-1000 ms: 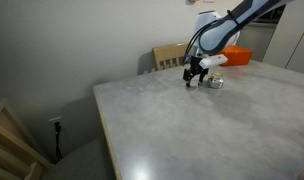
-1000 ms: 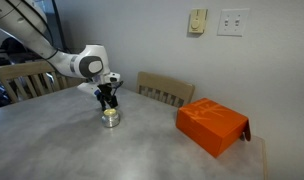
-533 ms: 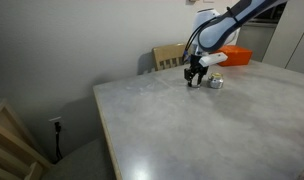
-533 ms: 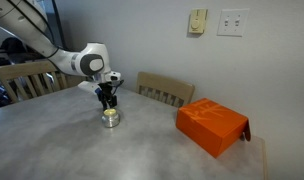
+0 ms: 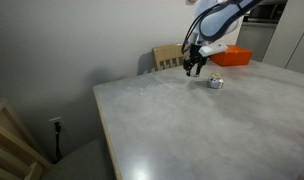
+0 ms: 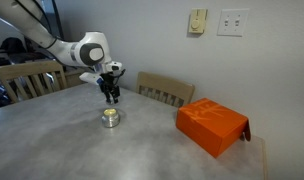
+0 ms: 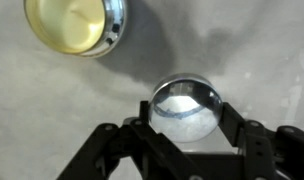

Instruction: Pick the lid from the table, place it on the bottle, put it back on the table then place it on the bottle again

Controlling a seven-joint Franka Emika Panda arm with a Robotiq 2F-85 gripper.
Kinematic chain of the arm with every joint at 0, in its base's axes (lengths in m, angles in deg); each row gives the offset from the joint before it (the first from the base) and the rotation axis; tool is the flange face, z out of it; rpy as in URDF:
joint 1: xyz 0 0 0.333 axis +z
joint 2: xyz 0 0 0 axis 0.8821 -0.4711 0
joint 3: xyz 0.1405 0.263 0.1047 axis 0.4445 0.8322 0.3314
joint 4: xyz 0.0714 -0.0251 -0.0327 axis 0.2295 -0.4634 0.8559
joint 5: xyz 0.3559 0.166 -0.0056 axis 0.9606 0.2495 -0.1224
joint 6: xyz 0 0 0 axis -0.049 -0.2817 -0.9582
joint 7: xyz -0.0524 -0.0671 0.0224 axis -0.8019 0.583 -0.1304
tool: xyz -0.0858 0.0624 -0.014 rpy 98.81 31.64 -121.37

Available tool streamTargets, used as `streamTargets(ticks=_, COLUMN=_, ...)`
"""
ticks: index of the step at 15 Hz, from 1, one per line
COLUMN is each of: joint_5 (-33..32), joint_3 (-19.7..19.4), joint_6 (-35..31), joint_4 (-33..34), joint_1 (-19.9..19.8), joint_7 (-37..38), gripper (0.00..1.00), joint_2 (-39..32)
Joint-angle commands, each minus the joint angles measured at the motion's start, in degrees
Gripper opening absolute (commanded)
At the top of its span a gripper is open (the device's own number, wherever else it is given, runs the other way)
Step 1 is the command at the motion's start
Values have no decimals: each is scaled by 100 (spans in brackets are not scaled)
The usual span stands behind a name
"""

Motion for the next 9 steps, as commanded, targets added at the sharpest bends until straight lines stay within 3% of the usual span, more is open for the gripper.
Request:
streamTargets(ticks=1, joint_5=-251, joint_3=-175, joint_6=-119, joint_4=-578, joint_1=107, joint_7=173, gripper=44, joint_2=629)
streamTargets(ticks=9, joint_5=-442, joint_3=-298, joint_6=106, joint_4=-2020, joint_1=85, joint_7=809, gripper=44, joint_2=1712)
